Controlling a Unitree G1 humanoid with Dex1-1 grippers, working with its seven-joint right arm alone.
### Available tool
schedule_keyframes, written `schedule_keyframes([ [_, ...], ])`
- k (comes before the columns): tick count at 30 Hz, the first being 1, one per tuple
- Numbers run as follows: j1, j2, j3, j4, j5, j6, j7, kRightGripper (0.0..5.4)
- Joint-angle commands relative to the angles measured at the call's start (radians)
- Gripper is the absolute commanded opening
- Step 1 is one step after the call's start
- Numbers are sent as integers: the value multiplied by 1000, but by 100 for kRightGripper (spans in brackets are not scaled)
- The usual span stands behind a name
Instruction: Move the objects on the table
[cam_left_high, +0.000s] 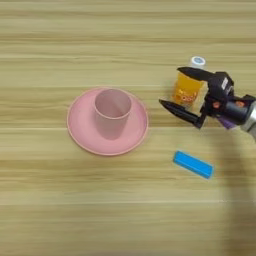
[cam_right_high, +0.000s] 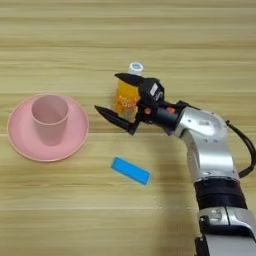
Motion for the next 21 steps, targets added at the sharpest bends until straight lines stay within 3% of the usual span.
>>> schedule_keyframes([
  [1,-88,-56,-56,-55,45,3,-30,536],
  [8,-114,-69,-98,-33,70,1,-60,536],
  [21,-183,-48,-90,81,15,14,-178,536],
])
